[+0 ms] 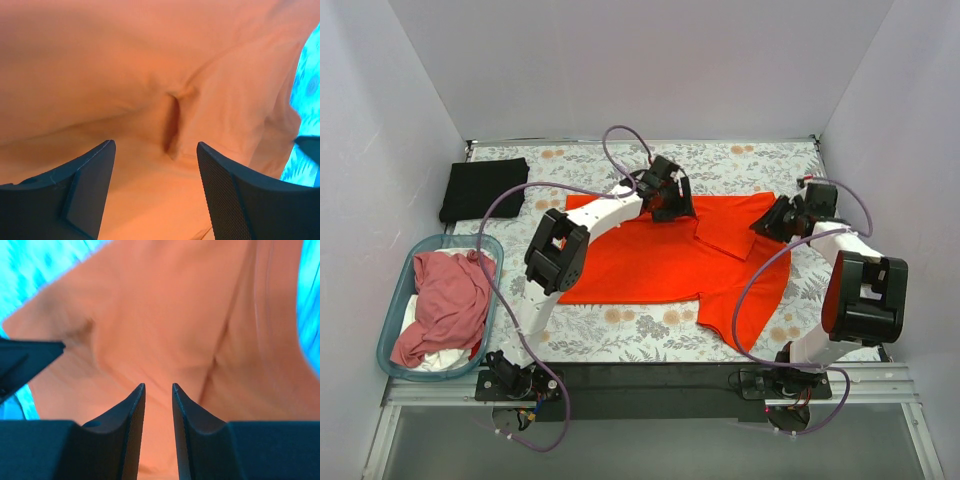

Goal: Fold and stack the t-shirts
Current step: Fold the tshirt

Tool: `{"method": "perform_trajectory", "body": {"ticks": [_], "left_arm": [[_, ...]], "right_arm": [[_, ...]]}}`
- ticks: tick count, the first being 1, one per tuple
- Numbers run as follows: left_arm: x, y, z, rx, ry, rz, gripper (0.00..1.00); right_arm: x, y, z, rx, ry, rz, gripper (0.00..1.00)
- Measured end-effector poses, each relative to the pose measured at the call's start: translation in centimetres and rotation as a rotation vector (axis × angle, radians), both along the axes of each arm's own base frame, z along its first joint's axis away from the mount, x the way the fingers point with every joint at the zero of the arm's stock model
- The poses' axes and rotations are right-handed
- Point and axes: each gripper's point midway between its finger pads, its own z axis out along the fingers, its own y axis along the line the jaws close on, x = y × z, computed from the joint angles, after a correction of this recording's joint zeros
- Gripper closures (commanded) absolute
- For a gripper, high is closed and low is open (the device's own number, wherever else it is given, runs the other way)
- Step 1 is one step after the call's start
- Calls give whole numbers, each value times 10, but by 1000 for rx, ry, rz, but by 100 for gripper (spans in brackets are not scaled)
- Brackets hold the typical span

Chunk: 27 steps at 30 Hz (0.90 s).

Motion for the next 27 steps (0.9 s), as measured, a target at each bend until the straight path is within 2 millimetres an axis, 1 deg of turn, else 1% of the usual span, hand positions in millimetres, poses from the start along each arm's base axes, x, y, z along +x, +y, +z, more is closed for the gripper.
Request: {"method": "perform_trajectory", "body": {"ticks": [1,3,5,6,7,8,9,10,11,13,14,15,17,21,23,24,25,27], "left_arm": [[7,8,6,2,-14,19,36],[26,34,21,7,-48,79,40],[47,75,34,21,-77,164,46],[57,99,39,29,-89,210,50],[67,125,42,39,-99,263,52],[76,151,44,52,-106,312,53],[84,172,44,62,-111,353,53],[93,203,42,79,-113,412,55],[100,228,37,98,-110,461,55],[104,267,23,131,-86,530,56],[104,281,14,147,-69,553,56],[104,290,8,158,-55,567,56],[103,297,-6,174,-29,577,57],[100,297,-34,196,16,568,58],[103,295,-32,186,7,564,58],[103,295,-33,186,7,564,59],[103,295,-33,185,8,563,59],[103,294,-34,182,11,561,59]], "right_arm": [[13,-3,11,-6,-33,-5,65],[41,-11,32,-19,-115,-16,65],[65,-18,48,-22,-193,-25,65],[75,-21,52,-20,-220,-29,66],[83,-23,53,-17,-238,-33,66],[91,-26,52,-13,-246,-37,66],[97,-29,48,-12,-248,-40,66],[103,-31,43,-6,-243,-42,67],[109,-33,37,1,-237,-43,67],[120,-37,23,19,-221,-51,67],[123,-39,16,27,-211,-57,67],[125,-41,11,32,-203,-60,67],[132,-46,-1,42,-188,-69,67],[145,-57,-20,52,-175,-86,68],[149,-64,-31,59,-162,-99,68],[150,-68,-40,66,-148,-109,68],[150,-71,-44,90,-143,-113,68],[154,-78,-43,112,-153,-123,68]]}}
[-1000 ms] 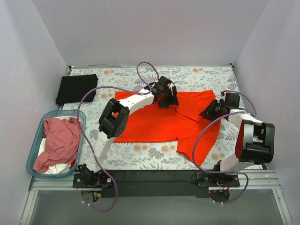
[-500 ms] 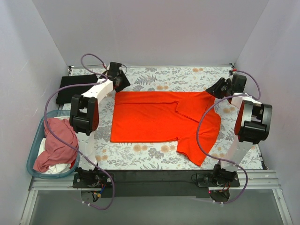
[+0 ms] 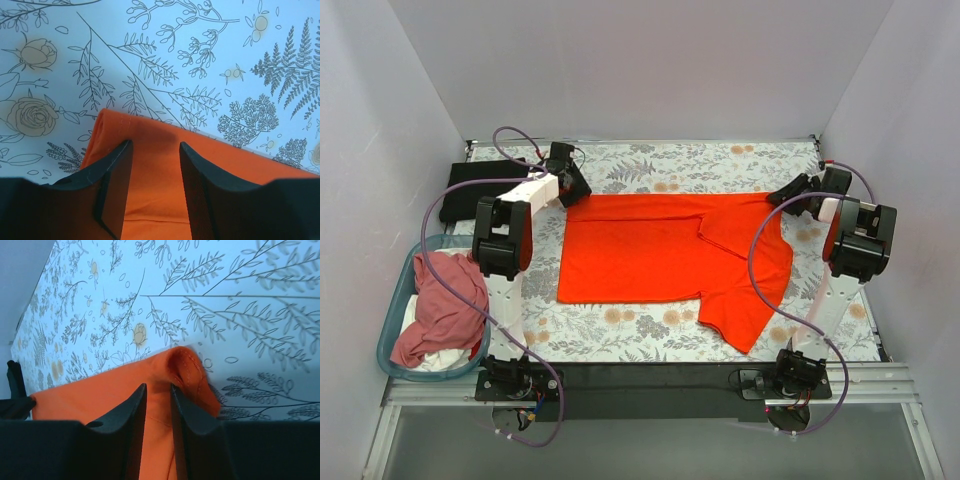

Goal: Fold and stack the t-shirts
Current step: Fold the tshirt

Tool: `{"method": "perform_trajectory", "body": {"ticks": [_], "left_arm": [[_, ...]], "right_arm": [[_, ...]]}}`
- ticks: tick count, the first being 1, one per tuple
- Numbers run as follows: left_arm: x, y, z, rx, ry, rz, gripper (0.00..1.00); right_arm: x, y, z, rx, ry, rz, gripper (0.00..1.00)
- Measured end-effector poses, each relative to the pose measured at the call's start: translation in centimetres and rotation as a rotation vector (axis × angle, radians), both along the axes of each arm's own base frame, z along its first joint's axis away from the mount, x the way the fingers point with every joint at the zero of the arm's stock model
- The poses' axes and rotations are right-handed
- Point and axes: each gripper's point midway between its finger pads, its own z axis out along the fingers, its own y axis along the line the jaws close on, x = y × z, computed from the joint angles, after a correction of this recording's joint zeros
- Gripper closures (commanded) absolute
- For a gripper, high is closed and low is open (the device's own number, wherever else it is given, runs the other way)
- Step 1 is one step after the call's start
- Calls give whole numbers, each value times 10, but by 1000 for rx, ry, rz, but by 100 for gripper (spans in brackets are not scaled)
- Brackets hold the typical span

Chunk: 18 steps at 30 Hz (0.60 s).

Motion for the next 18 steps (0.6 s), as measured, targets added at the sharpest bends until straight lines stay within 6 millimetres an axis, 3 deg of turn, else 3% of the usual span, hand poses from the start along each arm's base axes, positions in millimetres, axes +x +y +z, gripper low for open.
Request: {"method": "perform_trajectory", "body": {"ticks": [10,18], "left_arm": [[18,-5,1,-32,-27,0,59],[40,-8,7,-27,-60,-19,43]], "right_arm": [[18,-18,1,50,-29,-2,67],[19,-18,9,49,-38,-3,63]]}}
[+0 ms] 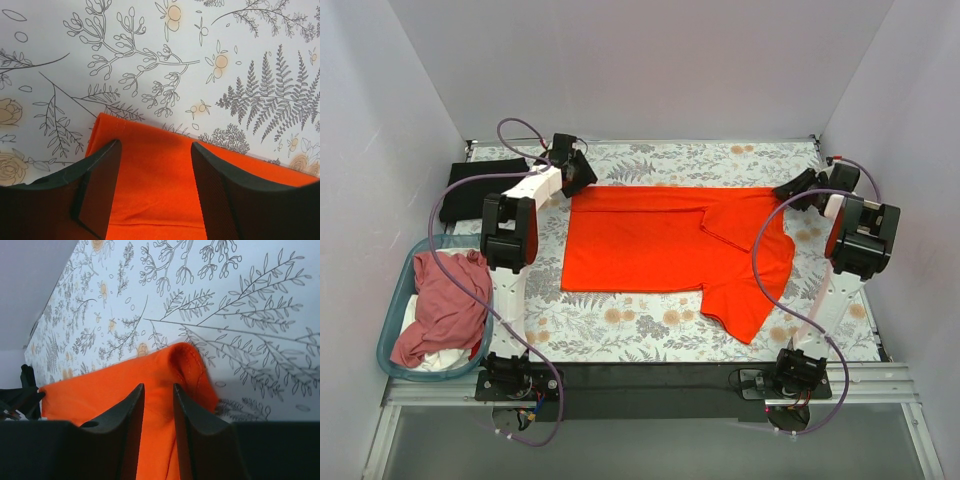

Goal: Fold and stack the t-shirts
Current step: Fold the tshirt

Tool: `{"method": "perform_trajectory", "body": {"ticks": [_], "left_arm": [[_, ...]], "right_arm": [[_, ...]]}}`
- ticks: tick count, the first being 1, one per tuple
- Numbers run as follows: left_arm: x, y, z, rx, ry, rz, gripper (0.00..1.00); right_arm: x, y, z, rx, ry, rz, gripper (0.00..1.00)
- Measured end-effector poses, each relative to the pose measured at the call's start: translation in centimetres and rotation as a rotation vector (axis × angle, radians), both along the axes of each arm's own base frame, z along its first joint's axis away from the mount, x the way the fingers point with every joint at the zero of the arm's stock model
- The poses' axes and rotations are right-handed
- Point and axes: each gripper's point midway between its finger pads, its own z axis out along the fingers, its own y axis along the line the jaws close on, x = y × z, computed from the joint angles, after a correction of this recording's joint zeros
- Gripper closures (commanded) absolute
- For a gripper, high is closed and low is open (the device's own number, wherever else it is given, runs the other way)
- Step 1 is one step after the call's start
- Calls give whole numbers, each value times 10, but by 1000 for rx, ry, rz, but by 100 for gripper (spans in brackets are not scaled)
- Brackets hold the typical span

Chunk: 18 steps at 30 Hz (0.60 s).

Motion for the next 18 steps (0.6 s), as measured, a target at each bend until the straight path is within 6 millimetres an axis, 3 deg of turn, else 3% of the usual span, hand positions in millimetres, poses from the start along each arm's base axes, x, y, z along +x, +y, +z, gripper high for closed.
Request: {"method": "perform_trajectory", "body": {"ticks": [2,6,8,11,15,17,18], "left_arm": [[-2,1,3,7,-3,-6,41],[-26,9,20,31,8,-5,39],[-52,14,40,42,5,-3,38],[-94,19,87,46,-47,4,36],[-155,17,142,26,-139,12,36],[-189,16,148,7,-155,13,35],[-207,17,142,5,-133,13,35]], "right_arm": [[-7,1,10,-5,2,-5,62],[-42,8,57,-61,-26,-24,59],[-63,11,90,-122,-64,-34,56],[-101,17,120,-213,-94,-51,55],[-161,28,116,-303,-57,-75,54],[-194,34,93,-318,11,-79,54],[-212,38,78,-320,59,-79,54]]}}
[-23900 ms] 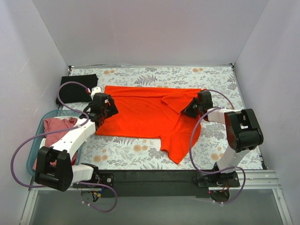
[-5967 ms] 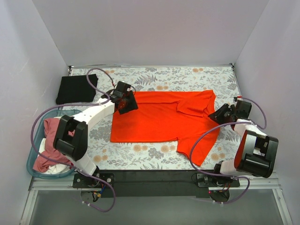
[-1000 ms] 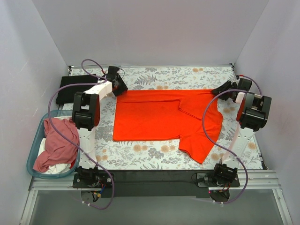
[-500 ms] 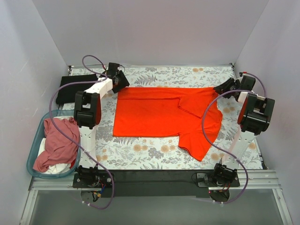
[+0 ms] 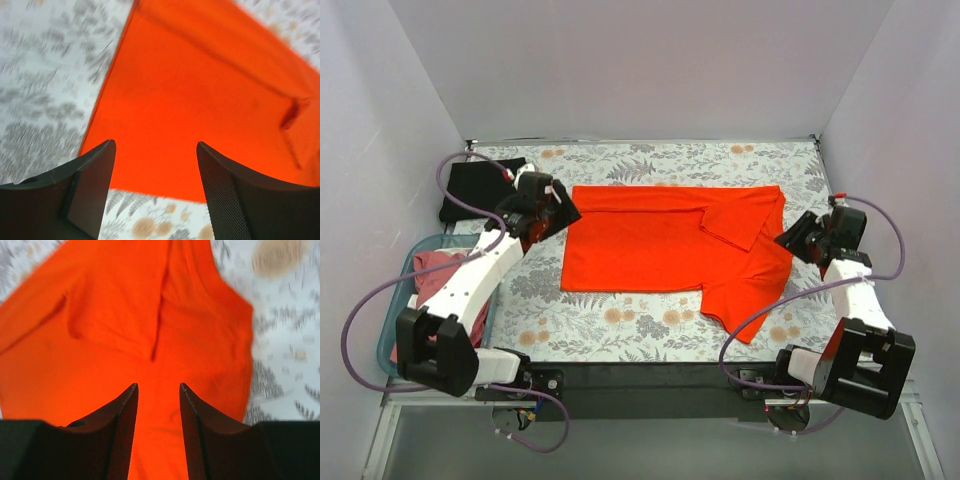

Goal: Fold and stack the t-shirts
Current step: Fold the tshirt

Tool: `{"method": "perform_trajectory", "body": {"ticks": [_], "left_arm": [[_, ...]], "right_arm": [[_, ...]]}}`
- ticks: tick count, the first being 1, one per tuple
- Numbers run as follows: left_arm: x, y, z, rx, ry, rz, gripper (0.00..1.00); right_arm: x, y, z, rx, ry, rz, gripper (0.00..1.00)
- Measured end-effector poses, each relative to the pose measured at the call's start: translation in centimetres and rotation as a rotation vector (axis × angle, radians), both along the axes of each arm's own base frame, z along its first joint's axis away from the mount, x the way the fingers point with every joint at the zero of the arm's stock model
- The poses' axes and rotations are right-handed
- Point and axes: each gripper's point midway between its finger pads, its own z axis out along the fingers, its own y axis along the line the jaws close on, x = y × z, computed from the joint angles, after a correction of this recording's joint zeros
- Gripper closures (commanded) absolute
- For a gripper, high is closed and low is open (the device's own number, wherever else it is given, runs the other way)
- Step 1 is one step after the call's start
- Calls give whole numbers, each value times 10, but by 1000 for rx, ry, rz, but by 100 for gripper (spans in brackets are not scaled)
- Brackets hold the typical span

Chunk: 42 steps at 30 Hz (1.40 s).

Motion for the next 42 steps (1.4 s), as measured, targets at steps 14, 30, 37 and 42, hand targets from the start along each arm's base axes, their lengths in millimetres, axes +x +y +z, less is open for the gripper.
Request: {"method": "perform_trajectory", "body": {"ticks": [14,30,37,42], "left_arm": [[-127,39,-130,171,433,63,44],[-117,31,-157,177,480,44,61],[-120,32,-160,185,472,33,89],[-119,32,-160,189,465,24,98]], "right_arm": [[-47,12,-15,-63,66,29,54],[-59,13,-32,-74,109,45,54],[-62,8,-39,-99,135,27,55],[-65,2,-51,-119,184,14,54]]}}
